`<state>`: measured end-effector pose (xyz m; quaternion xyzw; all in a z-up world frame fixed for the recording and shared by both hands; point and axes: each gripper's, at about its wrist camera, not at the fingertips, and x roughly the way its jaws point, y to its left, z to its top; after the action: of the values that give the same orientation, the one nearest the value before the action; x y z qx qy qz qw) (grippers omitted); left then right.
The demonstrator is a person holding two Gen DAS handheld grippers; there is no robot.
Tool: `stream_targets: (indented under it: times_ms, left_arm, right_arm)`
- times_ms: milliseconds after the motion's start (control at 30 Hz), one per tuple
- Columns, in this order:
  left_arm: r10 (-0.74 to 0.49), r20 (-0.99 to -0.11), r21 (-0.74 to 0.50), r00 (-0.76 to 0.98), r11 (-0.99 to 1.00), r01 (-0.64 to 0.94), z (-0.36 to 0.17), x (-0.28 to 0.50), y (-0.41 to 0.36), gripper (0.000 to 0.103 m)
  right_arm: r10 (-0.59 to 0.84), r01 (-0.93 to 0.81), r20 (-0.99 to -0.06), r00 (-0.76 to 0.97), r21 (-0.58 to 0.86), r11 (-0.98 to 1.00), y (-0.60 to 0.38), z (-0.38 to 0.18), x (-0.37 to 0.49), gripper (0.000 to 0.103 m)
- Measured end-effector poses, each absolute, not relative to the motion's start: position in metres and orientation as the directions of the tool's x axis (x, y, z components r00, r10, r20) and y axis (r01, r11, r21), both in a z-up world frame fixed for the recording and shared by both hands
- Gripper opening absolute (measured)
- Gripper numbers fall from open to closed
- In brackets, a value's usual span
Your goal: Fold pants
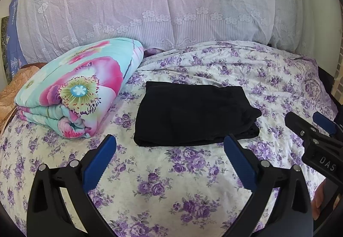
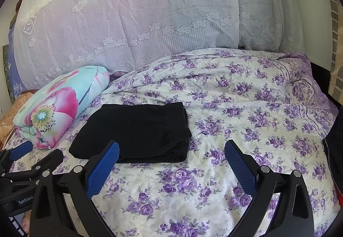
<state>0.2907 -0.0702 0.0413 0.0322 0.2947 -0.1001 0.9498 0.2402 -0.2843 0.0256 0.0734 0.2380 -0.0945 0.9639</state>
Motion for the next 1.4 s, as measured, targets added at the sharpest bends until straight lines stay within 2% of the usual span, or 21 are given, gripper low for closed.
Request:
stream_targets:
  times_ms: [1400]
  left_arm:
    - [-0.173,-0.578,0.006,0.798,0.976,0.216,0.0345,0.2917,-0.0725,0.098]
  right_arm:
    - [-0.147,0.216,-0.475,0.868,0.095,0.972,-0.2826,0.0252,0.2413,0.099]
